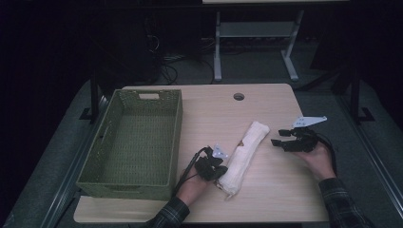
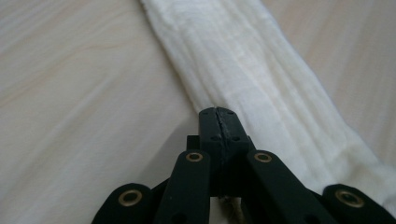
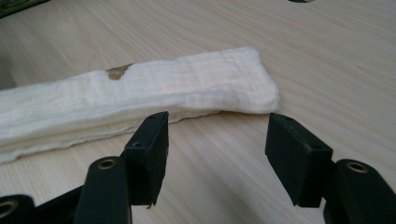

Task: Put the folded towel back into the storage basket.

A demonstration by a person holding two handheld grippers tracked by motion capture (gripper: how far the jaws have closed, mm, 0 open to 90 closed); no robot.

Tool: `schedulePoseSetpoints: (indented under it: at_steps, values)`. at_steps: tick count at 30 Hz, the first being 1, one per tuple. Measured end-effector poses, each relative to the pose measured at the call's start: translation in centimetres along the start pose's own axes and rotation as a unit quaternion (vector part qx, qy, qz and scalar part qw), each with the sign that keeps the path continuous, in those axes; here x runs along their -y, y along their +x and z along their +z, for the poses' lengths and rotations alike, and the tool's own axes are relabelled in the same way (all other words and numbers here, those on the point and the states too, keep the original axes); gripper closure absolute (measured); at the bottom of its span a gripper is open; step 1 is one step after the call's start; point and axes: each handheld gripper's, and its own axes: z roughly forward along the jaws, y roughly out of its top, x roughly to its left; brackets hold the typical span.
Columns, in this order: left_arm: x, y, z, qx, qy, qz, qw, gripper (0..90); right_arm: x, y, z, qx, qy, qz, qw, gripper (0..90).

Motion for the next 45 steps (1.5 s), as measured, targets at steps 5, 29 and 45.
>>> schedulePoseSetpoints:
  at_steps: [5, 29, 45]
  values:
    - [-0.2, -2.0, 0.4, 0.029, 0.005, 0.036, 0.9989, 89.5, 0.0, 0.0, 0.0, -0.001, -0.001, 0.001, 1.0, 37.4]
    - [-3.5, -5.1, 0.8, 0.081, -0.055, 0.135, 0.986, 42.9, -0.1, 0.5, 0.5, -0.009, 0.007, -0.017, 0.9998, 35.7]
    - [-5.6, -4.6, 5.3, 0.116, -0.013, 0.178, 0.9771, 19.5, 0.0, 0.7, 0.5, -0.01, 0.015, -0.011, 0.9998, 35.7]
